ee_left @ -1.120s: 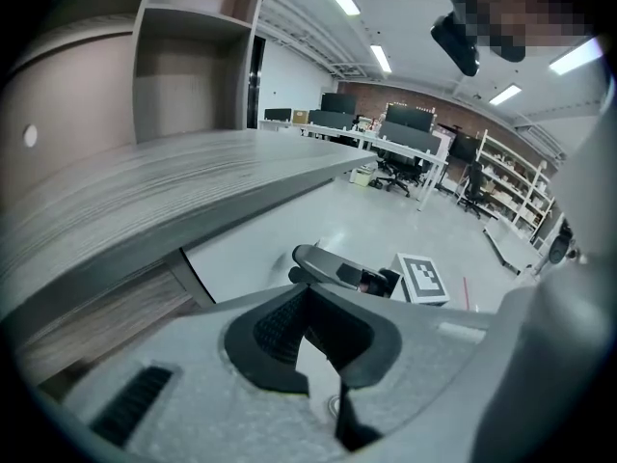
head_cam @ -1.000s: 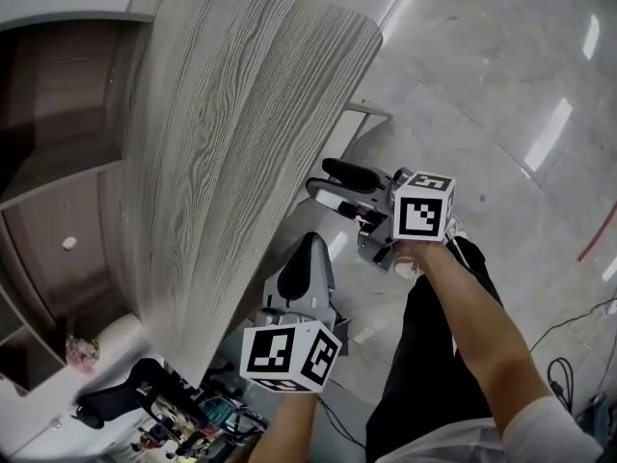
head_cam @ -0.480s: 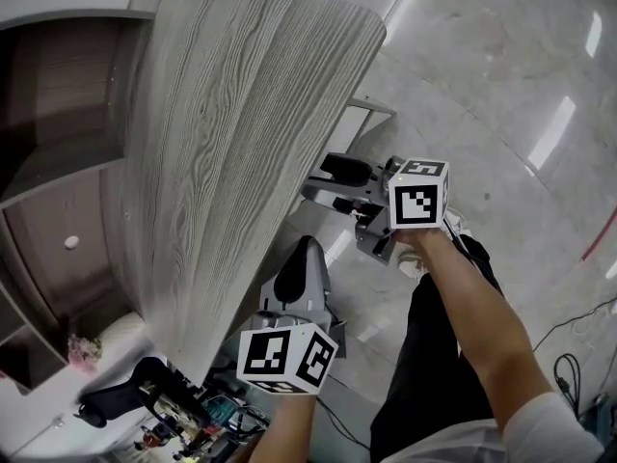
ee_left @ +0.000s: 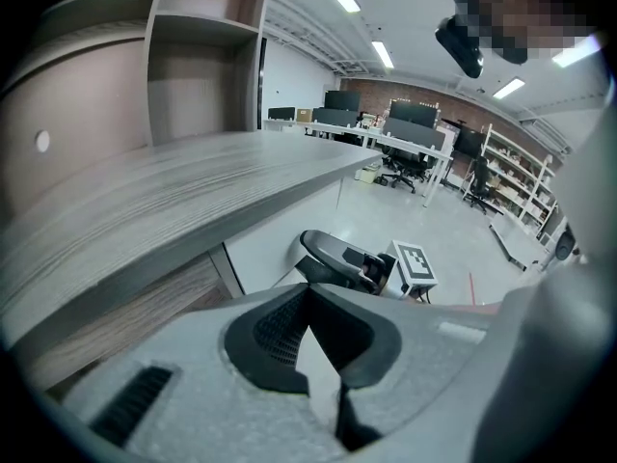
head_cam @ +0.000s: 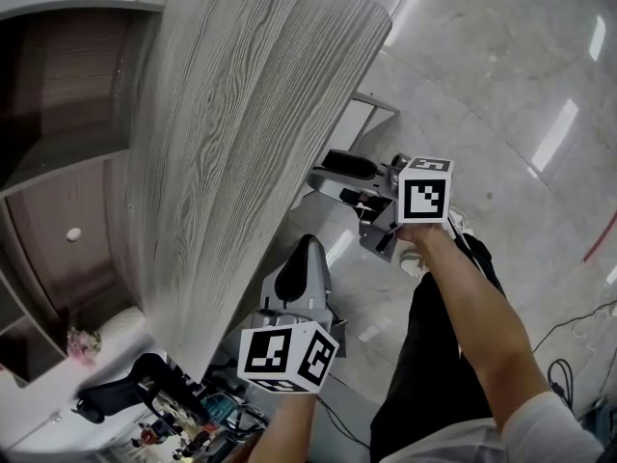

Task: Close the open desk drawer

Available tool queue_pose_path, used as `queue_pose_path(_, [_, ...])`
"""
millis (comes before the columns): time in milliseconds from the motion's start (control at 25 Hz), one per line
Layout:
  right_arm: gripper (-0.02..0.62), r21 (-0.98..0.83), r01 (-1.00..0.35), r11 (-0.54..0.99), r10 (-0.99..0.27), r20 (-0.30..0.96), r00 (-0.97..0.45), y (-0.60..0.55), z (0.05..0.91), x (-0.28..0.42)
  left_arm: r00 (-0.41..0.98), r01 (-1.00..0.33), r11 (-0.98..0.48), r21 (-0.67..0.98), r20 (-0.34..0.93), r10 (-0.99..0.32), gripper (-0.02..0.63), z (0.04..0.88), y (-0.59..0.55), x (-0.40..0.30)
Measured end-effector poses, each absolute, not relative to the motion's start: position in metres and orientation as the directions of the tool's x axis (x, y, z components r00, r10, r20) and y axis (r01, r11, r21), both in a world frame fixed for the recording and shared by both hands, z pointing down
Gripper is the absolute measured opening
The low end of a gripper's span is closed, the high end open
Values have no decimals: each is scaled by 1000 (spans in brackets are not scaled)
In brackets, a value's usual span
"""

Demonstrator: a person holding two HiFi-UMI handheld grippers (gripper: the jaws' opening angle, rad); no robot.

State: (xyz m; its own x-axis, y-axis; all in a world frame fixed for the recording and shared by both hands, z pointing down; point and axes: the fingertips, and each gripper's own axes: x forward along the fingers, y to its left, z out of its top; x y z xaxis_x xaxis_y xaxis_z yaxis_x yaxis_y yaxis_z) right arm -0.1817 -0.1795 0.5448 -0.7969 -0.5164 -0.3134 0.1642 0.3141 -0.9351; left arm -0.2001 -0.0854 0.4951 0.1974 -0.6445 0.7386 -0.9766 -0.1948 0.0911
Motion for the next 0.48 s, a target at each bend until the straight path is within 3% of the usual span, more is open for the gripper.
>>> queue_pose_path(480, [239, -936, 155, 317, -510, -306, -804, -155, 546, -163, 215, -972, -218, 91, 724, -655, 2, 487, -76, -187])
